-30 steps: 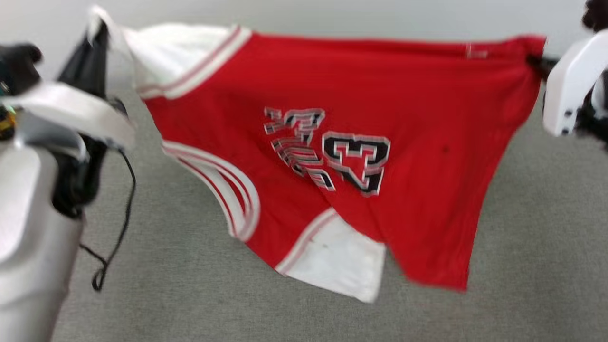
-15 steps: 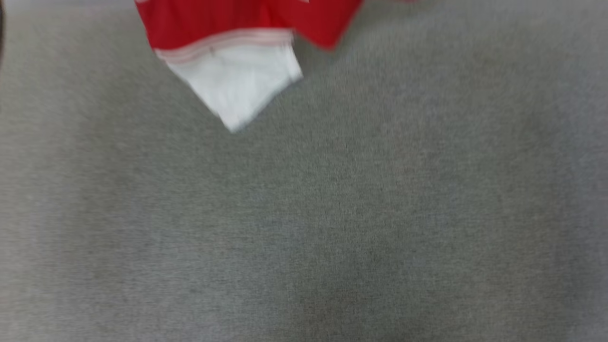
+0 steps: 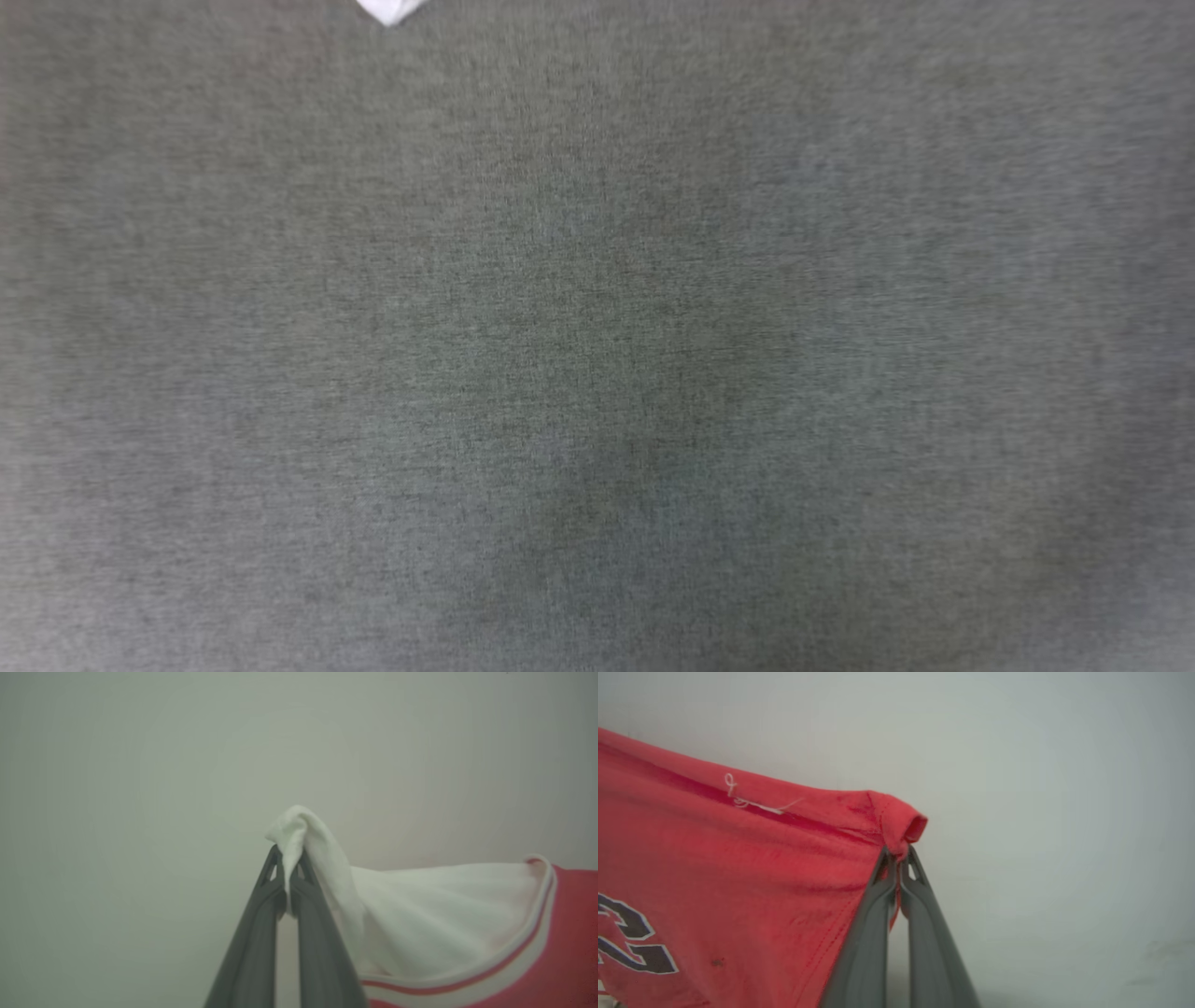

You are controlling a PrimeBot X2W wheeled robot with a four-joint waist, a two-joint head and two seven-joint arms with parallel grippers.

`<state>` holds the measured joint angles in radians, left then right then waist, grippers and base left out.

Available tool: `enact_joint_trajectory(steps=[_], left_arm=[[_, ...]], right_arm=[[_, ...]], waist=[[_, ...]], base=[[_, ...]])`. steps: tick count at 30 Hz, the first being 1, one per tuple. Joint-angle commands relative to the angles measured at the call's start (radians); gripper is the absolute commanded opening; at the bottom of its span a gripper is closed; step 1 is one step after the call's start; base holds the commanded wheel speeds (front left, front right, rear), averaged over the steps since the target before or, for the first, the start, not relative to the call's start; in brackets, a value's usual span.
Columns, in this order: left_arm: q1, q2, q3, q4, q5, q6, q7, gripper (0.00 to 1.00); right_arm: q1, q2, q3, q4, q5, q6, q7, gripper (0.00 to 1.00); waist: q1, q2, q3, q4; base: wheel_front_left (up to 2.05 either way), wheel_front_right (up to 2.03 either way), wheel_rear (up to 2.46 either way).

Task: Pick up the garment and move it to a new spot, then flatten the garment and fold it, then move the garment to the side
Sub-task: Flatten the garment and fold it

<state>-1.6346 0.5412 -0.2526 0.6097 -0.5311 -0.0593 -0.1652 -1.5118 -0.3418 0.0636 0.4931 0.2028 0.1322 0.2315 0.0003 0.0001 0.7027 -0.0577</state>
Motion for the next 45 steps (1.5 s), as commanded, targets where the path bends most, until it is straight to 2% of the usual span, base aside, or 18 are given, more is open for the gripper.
enact_joint_trajectory(steps=[1, 9, 15, 22, 28, 30, 31, 32, 37, 41, 45], left_arm=[[-0.014, 0.006, 0.004, 0.026, -0.004, -0.003, -0.013, 0.0], [0.034, -0.027, -0.006, 0.155, -0.051, -0.043, -0.045, 0.0], [0.15, -0.042, -0.013, 0.214, -0.086, -0.062, -0.085, 0.0], [0.471, -0.061, -0.002, 0.198, -0.148, -0.069, -0.1, 0.0], [0.852, -0.089, 0.035, 0.087, -0.19, -0.061, -0.102, 0.0], [0.985, -0.097, 0.041, 0.035, -0.193, -0.039, -0.102, 0.0], [0.985, -0.097, 0.041, 0.035, -0.193, -0.039, -0.102, 0.0], [1.11, -0.1, 0.05, -0.025, -0.204, -0.009, -0.102, 0.0], [1.403, -0.094, 0.056, -0.23, -0.236, 0.089, -0.033, 0.0], [1.6, -0.087, 0.067, -0.42, -0.258, 0.18, 0.033, 0.0], [1.753, -0.077, 0.061, -0.583, -0.272, 0.261, 0.108, 0.0]], right_arm=[[-0.018, -0.003, 0.005, 0.025, 0.003, -0.003, -0.01, 0.0], [-0.028, -0.004, 0.07, 0.119, 0.049, -0.003, -0.036, 0.0], [0.071, -0.029, 0.158, 0.152, 0.099, -0.003, -0.049, 0.0], [0.355, -0.083, 0.261, 0.113, 0.193, -0.003, -0.051, 0.0], [0.672, -0.13, 0.284, 0.017, 0.269, -0.003, -0.036, 0.0], [0.777, -0.139, 0.27, -0.011, 0.291, -0.003, -0.027, 0.0], [0.777, -0.139, 0.27, -0.011, 0.291, -0.003, -0.027, 0.0], [0.878, -0.14, 0.255, -0.042, 0.299, -0.003, -0.021, 0.0], [1.11, -0.131, 0.202, -0.142, 0.311, -0.003, 0.0, 0.0], [1.289, -0.126, 0.135, -0.235, 0.303, -0.003, 0.033, 0.0], [1.47, -0.086, 0.037, -0.348, 0.29, -0.003, 0.088, 0.0]], waist=[[-0.0003, -0.0001, 0.05, 0.006], [-0.0003, -0.0001, 0.058, 0.021], [-0.0003, -0.0001, -0.016, 0.038], [-0.0003, -0.0001, -0.199, 0.062], [-0.0003, -0.0001, -0.361, 0.082], [-0.0003, -0.0001, -0.405, 0.085], [-0.0003, -0.0001, -0.405, 0.085], [-0.0003, -0.0001, -0.444, 0.086], [-0.0003, -0.0001, -0.508, 0.083], [-0.0003, -0.0001, -0.553, 0.093], [-0.0003, -0.0001, -0.579, 0.105]], base=[[0.0, 0.0, 0.0], [0.0, 0.0, 0.0], [0.0, 0.0, 0.0], [0.0, 0.0, 0.0], [0.0, 0.0, 0.0], [0.0, 0.0, 0.0], [0.0, 0.0, 0.0], [0.0, 0.0, 0.0], [0.0, 0.0, 0.0], [0.0, 0.0, 0.0], [0.0, 0.0, 0.0]])
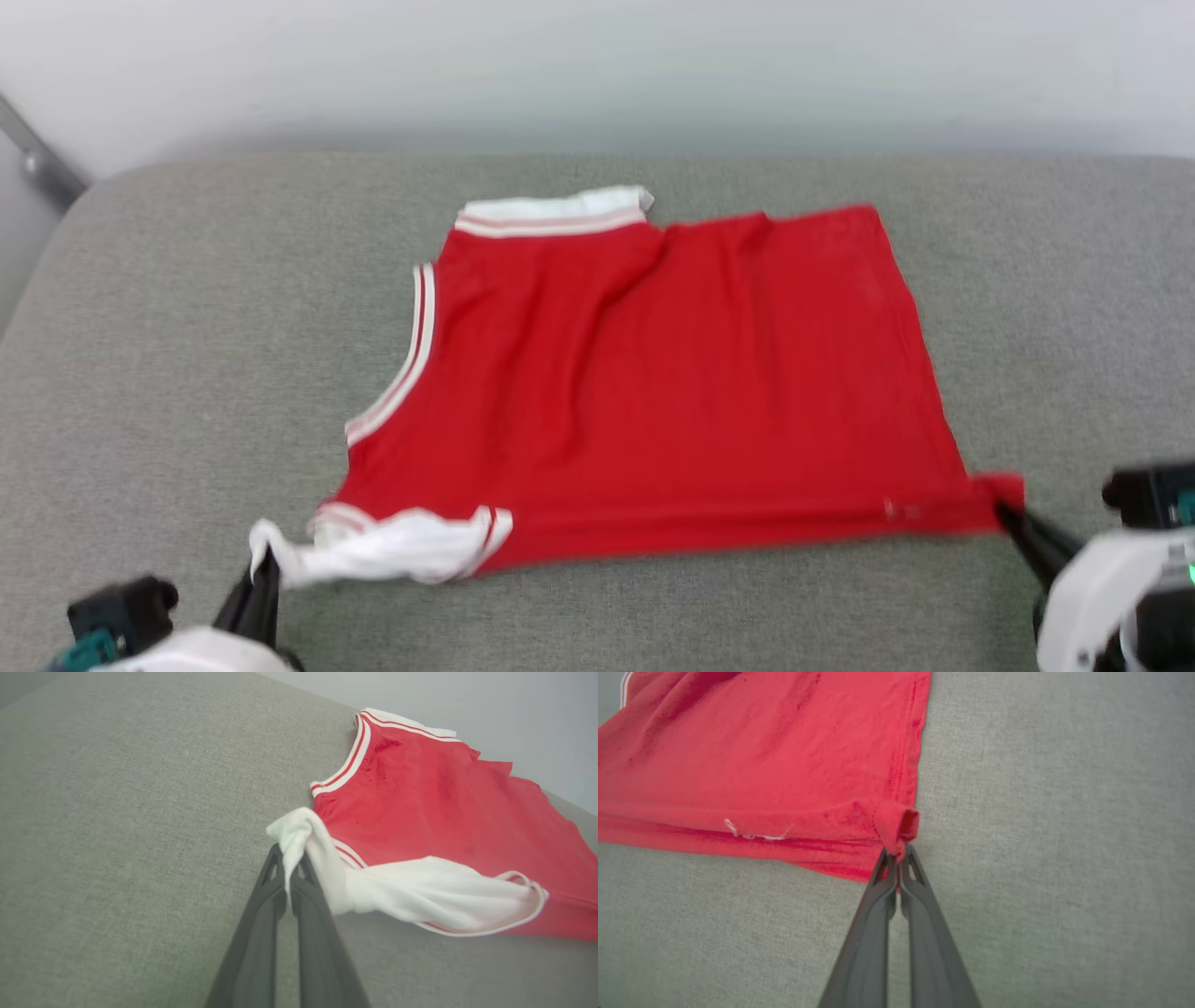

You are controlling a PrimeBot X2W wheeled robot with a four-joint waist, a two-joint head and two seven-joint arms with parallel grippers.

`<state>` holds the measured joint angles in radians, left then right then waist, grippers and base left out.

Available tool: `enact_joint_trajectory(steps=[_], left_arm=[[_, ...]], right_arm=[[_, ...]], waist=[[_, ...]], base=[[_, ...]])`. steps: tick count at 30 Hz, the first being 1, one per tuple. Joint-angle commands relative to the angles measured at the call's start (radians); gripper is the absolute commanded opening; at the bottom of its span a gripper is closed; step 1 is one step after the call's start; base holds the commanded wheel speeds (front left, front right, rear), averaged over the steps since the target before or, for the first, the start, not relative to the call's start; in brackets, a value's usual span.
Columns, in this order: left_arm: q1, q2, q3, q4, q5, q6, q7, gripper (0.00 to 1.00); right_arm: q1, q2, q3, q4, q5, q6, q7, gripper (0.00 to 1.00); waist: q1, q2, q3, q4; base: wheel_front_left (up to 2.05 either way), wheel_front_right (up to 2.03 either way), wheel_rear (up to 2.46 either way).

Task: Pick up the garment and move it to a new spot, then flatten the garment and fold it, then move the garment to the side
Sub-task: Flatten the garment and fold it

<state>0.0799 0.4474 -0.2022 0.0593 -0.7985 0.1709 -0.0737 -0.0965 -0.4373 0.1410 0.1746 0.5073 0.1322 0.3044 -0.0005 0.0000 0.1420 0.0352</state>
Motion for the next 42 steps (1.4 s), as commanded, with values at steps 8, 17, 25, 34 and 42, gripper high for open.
enact_joint_trajectory(steps=[8, 17, 25, 34, 42], left_arm=[[0.2, 0.04, 0.006, -0.222, -0.01, 0.123, 0.1, 0.0], [0.083, 0.035, -0.03, -0.247, 0.031, 0.098, 0.09, 0.0], [-0.15, -0.008, -0.047, -0.106, 0.054, 0.023, 0.018, 0.0], [-0.273, -0.046, -0.077, 0.069, 0.03, -0.059, 0.001, 0.0], [-0.33, -0.051, -0.09, 0.184, 0.026, -0.1, -0.014, 1.0]], right_arm=[[0.3, 0.115, -0.175, -0.234, -0.067, -0.003, 0.164, 0.0], [0.241, 0.187, -0.2, -0.325, -0.101, -0.002, 0.25, 0.0], [-0.002, 0.153, -0.129, -0.221, -0.129, -0.002, 0.241, 0.0], [-0.12, 0.161, -0.064, -0.045, -0.128, -0.002, 0.188, 0.23], [-0.126, 0.168, -0.041, 0.021, -0.127, -0.002, 0.023, 1.0]], waist=[[0.0005, 0.0, -0.053, 0.018], [0.0005, 0.0, -0.004, -0.013], [0.0005, 0.0, 0.135, -0.041], [0.0005, 0.0, 0.204, -0.032], [0.0005, 0.0, 0.177, -0.03]], base=[[0.0, 0.0, 0.0], [0.0, 0.0, 0.0], [0.0, 0.0, 0.0], [0.0, 0.0, 0.0], [0.0, 0.0, 0.0]])
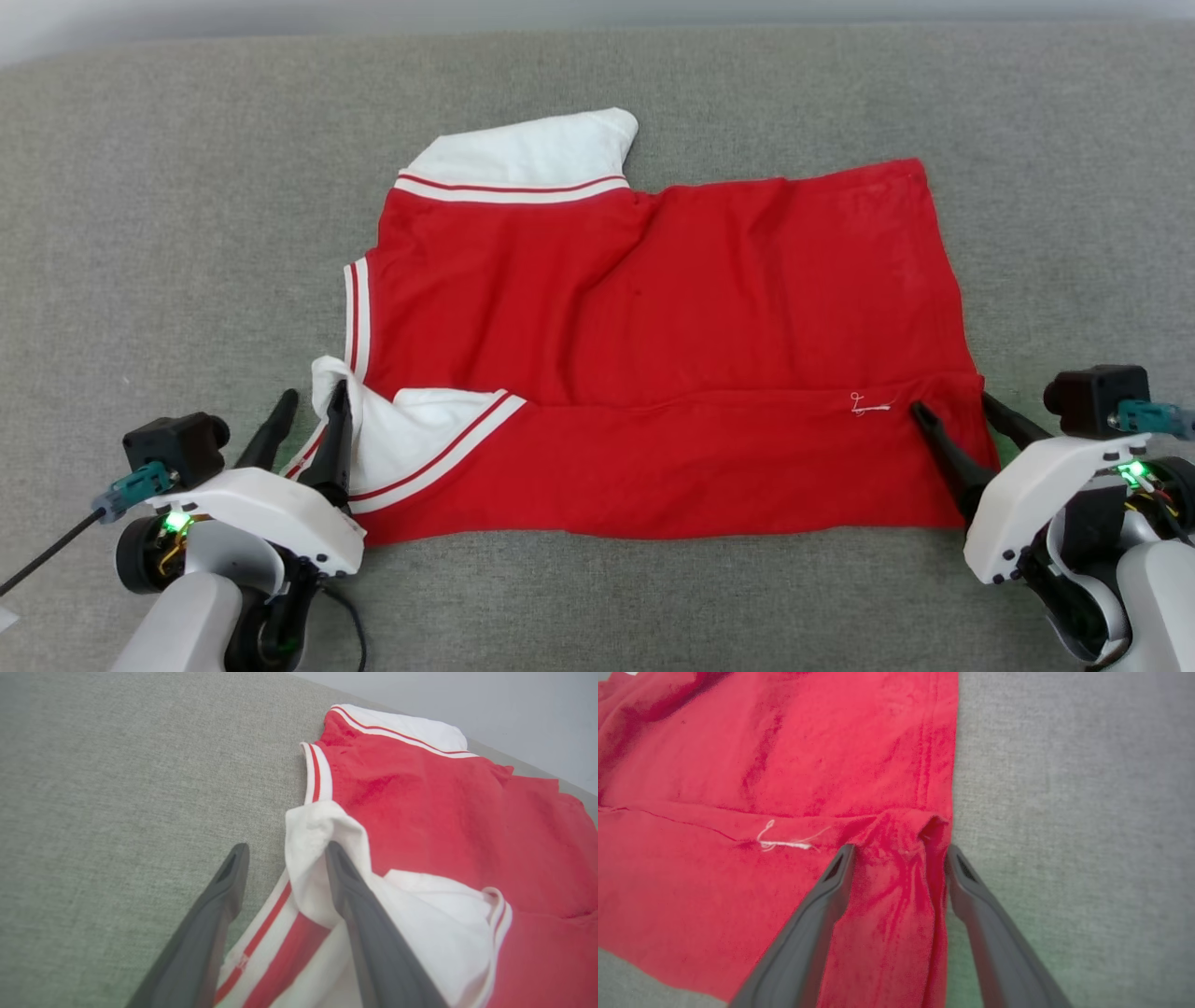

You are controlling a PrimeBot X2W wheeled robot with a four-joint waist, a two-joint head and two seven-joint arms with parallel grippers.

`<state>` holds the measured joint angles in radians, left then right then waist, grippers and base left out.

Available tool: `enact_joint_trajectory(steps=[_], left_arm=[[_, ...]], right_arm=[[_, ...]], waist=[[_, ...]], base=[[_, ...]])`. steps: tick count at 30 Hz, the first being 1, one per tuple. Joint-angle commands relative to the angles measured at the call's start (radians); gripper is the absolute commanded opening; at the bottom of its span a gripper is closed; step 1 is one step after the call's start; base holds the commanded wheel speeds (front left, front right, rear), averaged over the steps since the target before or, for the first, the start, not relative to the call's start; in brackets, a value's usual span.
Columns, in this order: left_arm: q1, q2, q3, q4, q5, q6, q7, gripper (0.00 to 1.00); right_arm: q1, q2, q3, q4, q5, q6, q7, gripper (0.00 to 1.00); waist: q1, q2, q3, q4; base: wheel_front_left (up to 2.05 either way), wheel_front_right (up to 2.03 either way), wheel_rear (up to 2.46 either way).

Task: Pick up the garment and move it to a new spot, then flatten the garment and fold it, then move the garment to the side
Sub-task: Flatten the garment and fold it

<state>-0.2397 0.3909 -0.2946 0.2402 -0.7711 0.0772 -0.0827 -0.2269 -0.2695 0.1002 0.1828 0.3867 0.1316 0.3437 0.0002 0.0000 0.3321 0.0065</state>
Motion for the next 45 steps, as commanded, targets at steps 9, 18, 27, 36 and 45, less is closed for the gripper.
enact_joint_trajectory(steps=[9, 18, 27, 36, 45], left_arm=[[0.041, 0.071, 0.02, 0.005, -0.002, 0.012, 0.024, 1.0], [0.109, 0.203, -0.009, -0.12, -0.064, 0.012, 0.3, 1.0], [0.158, 0.294, -0.041, -0.164, -0.182, 0.04, 0.613, 1.0], [0.109, 0.242, -0.06, -0.041, -0.247, 0.012, 0.68, 1.0], [0.072, 0.172, -0.109, 0.058, -0.29, -0.081, 0.707, 0.0]], right_arm=[[0.088, 0.06, -0.064, -0.017, -0.101, -0.001, -0.298, 1.0], [0.189, 0.12, -0.098, -0.129, -0.183, -0.001, -0.383, 1.0], [0.243, 0.15, -0.074, -0.243, -0.186, -0.001, -0.323, 1.0], [0.204, 0.158, -0.059, -0.248, -0.175, -0.001, -0.303, 1.0], [0.215, 0.095, -0.104, -0.208, -0.081, -0.001, -0.162, 1.0]], waist=[[-0.0002, 0.0, -0.146, -0.022], [-0.0002, 0.0, -0.242, -0.055], [-0.0002, 0.0, -0.222, -0.104], [-0.0002, 0.0, -0.119, -0.13], [-0.0002, 0.0, -0.133, -0.098]], base=[[0.0, 0.0, 0.0], [0.0, 0.0, 0.0], [0.0, 0.0, 0.0], [0.0, 0.0, 0.0], [0.0, 0.0, 0.0]])
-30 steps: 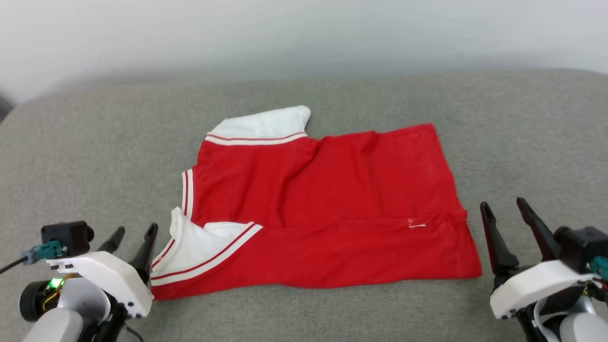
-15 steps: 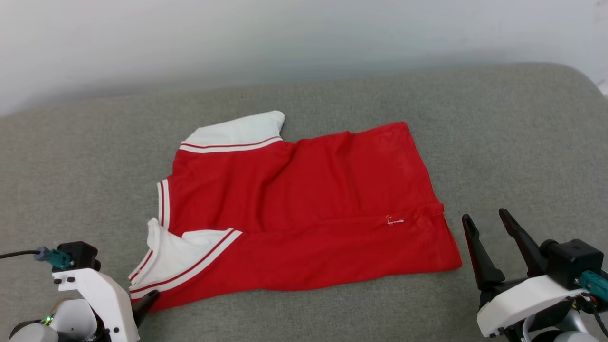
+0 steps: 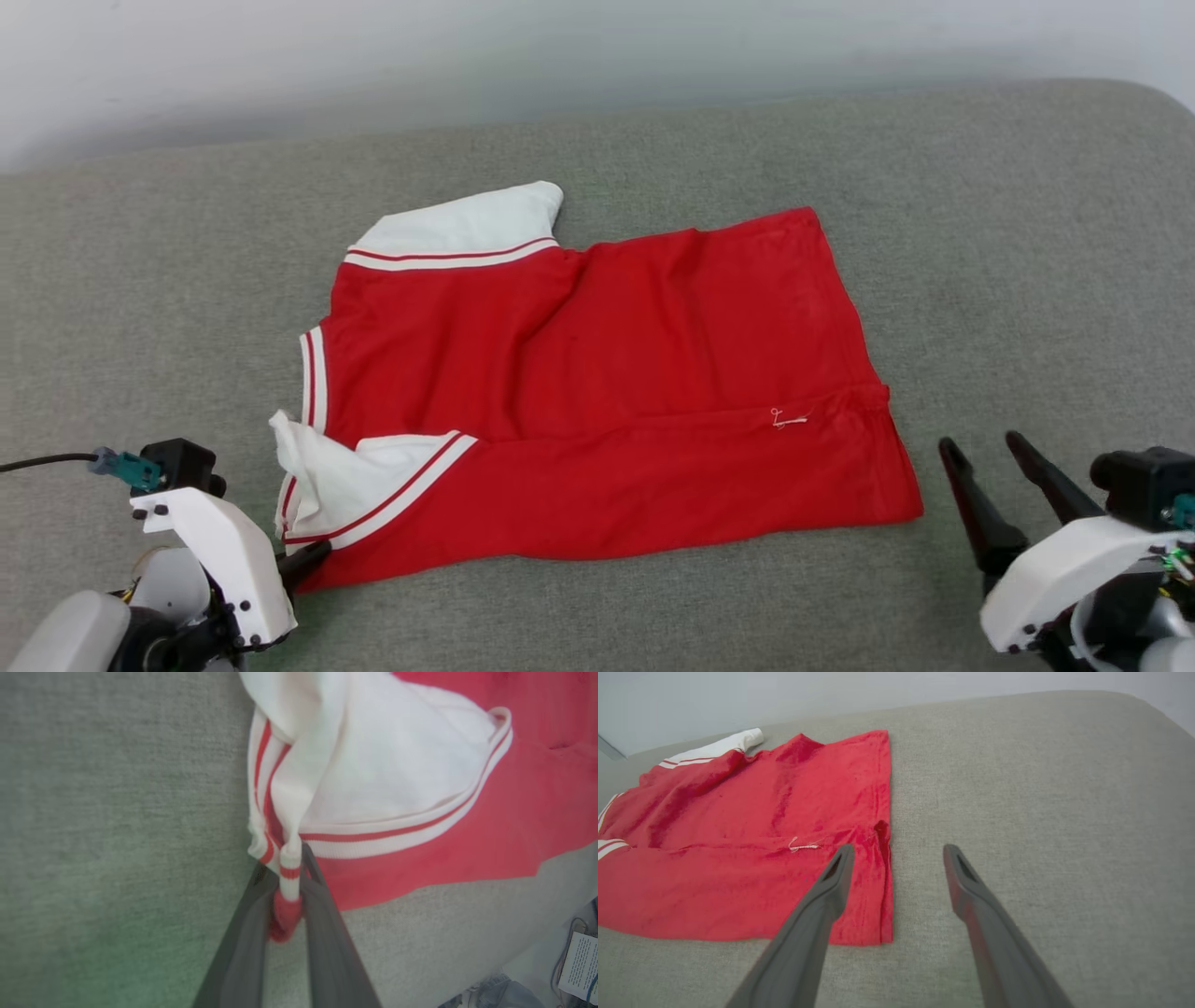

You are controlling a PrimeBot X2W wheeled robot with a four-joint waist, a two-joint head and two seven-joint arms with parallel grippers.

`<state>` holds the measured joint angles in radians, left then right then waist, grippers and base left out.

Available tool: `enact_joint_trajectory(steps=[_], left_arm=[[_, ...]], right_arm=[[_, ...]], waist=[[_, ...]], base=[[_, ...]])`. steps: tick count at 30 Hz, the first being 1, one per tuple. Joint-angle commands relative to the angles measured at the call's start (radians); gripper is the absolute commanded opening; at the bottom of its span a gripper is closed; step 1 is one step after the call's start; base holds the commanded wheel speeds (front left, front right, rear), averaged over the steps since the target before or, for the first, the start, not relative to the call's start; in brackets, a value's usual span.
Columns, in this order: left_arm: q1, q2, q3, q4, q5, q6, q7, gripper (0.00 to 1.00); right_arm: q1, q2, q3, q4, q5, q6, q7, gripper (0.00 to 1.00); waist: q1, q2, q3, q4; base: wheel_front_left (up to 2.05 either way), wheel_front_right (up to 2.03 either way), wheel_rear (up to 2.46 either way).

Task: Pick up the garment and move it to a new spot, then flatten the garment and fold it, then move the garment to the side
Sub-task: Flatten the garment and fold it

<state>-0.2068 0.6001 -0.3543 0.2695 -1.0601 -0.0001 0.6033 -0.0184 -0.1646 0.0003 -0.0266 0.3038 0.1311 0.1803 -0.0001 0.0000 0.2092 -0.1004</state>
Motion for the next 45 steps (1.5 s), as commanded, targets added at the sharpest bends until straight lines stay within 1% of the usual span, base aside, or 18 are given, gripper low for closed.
enact_joint_trajectory(steps=[1, 5, 10, 13, 17, 24, 25, 26, 27, 32, 37, 39, 42, 45], left_arm=[[0.034, -0.043, -0.048, 0.034, 0.003, -0.009, 0.01, 0.0], [0.014, -0.04, -0.034, 0.026, 0.022, -0.027, -0.042, 0.0], [-0.019, -0.025, -0.018, -0.044, 0.063, -0.039, -0.111, 0.0], [-0.036, -0.025, -0.016, -0.094, 0.086, -0.04, -0.141, 0.0], [-0.05, -0.031, -0.018, -0.14, 0.111, -0.032, -0.171, 0.0], [-0.041, -0.04, -0.031, -0.18, 0.131, -0.013, -0.183, 0.0], [-0.038, -0.04, -0.032, -0.182, 0.13, -0.012, -0.183, 0.0], [-0.033, -0.04, -0.032, -0.182, 0.129, -0.01, -0.183, 0.0], [-0.028, -0.039, -0.033, -0.182, 0.128, -0.009, -0.183, 0.0], [-0.002, -0.03, -0.028, -0.183, 0.121, 0.001, -0.184, 0.0], [0.04, -0.019, -0.029, -0.207, 0.121, 0.015, -0.185, 0.0], [0.078, -0.011, -0.032, -0.227, 0.12, 0.029, -0.181, 0.0], [0.124, -0.001, -0.034, -0.253, 0.116, 0.049, -0.176, 0.0], [0.176, 0.012, -0.033, -0.282, 0.115, 0.078, -0.167, 0.0]], right_arm=[[0.007, -0.019, -0.009, 0.008, 0.022, -0.001, 0.034, 1.0], [-0.009, -0.08, -0.02, 0.034, 0.077, -0.001, 0.196, 1.0], [-0.053, -0.149, -0.007, 0.071, 0.141, -0.001, 0.403, 1.0], [-0.089, -0.169, 0.011, 0.097, 0.162, -0.001, 0.464, 1.0], [-0.147, -0.172, 0.044, 0.155, 0.179, -0.001, 0.506, 1.0], [-0.172, -0.137, 0.118, 0.28, 0.214, 0.0, 0.574, 1.0], [-0.171, -0.132, 0.129, 0.294, 0.222, 0.0, 0.585, 0.82], [-0.171, -0.127, 0.137, 0.302, 0.233, 0.001, 0.592, 0.28], [-0.172, -0.123, 0.14, 0.308, 0.243, 0.001, 0.596, 0.0], [-0.188, -0.156, 0.136, 0.293, 0.253, 0.0, 0.572, 0.0], [-0.178, -0.184, 0.126, 0.241, 0.269, -0.001, 0.549, 0.0], [-0.142, -0.193, 0.118, 0.208, 0.275, -0.001, 0.55, 0.0], [-0.088, -0.199, 0.106, 0.171, 0.28, -0.001, 0.557, 0.0], [-0.03, -0.197, 0.087, 0.132, 0.283, 0.0, 0.575, 0.0]], waist=[[0.0001, 0.0, -0.016, 0.015], [0.0001, 0.0, -0.037, 0.038], [0.0001, 0.0, -0.023, 0.079], [0.0001, 0.0, 0.008, 0.103], [0.0001, 0.0, 0.049, 0.13], [0.0001, 0.0, 0.077, 0.151], [0.0001, 0.0, 0.077, 0.151], [0.0001, 0.0, 0.074, 0.15], [0.0001, 0.0, 0.071, 0.15], [0.0001, 0.0, 0.033, 0.14], [0.0001, 0.0, -0.038, 0.135], [0.0001, 0.0, -0.087, 0.132], [0.0001, 0.0, -0.134, 0.131], [0.0001, 0.0, -0.171, 0.128]], base=[[0.0, 0.0, 0.0], [0.0, 0.0, 0.0], [0.0, 0.0, 0.0], [0.0, 0.0, 0.0], [0.0, 0.0, 0.0], [0.0, 0.0, 0.0], [0.0, 0.0, 0.0], [0.0, 0.0, 0.0], [0.0, 0.0, 0.0], [0.0, 0.0, 0.0], [0.0, 0.0, 0.0], [0.0, 0.0, 0.0], [0.0, 0.0, 0.0], [0.0, 0.0, 0.0]])
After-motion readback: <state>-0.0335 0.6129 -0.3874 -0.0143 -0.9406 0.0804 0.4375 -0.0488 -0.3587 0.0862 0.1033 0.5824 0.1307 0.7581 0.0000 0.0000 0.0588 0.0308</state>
